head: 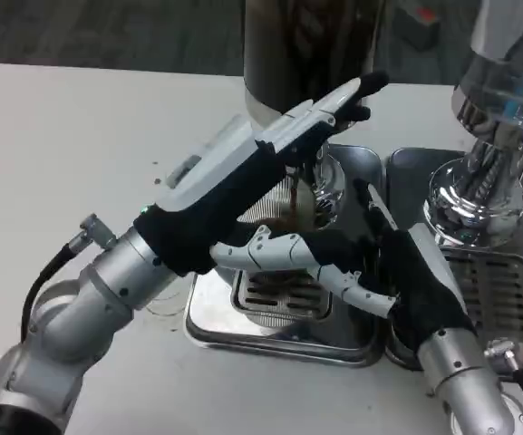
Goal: Grasp the cup under the faucet to collect the drink, then remove the cup.
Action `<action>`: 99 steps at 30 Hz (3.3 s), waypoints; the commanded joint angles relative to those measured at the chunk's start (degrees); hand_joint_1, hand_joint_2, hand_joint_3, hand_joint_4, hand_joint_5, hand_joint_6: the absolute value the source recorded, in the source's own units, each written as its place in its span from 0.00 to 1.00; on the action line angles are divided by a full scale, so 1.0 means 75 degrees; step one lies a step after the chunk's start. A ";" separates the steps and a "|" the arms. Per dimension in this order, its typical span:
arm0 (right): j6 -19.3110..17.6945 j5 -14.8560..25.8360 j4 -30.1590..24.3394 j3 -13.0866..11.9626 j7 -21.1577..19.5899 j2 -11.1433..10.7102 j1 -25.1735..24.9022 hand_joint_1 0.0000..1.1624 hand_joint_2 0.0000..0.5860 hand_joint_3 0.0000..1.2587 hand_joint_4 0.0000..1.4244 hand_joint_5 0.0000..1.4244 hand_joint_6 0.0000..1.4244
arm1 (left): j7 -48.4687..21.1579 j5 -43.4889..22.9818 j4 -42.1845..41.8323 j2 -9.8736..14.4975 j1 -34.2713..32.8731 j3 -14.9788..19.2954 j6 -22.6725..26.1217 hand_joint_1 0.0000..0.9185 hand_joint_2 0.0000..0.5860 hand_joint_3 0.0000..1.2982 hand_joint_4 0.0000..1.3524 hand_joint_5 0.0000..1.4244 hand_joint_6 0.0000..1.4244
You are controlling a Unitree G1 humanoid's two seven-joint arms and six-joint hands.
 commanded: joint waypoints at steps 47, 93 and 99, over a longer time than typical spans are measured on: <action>-0.0856 0.0251 0.0687 0.0006 0.0238 0.0115 -0.0367 0.58 0.40 0.00 0.00 0.00 0.00 | 0.2190 -0.0068 0.0181 0.0482 0.2989 0.2891 0.1566 0.00 0.25 0.01 0.00 0.08 0.01; -0.1542 0.0136 0.2315 0.0290 0.0006 0.0794 -0.1244 0.64 0.33 0.00 0.00 0.00 0.00 | 0.1976 0.0242 0.1705 0.0920 0.2596 0.1750 0.1615 0.00 0.25 0.14 0.00 0.09 0.00; -0.1588 0.0169 0.2533 0.0287 -0.0021 0.0876 -0.1342 0.66 0.31 0.00 0.00 0.00 0.00 | 0.1991 0.0239 0.1673 0.0917 0.2648 0.1760 0.1632 0.00 0.25 0.15 0.00 0.10 0.00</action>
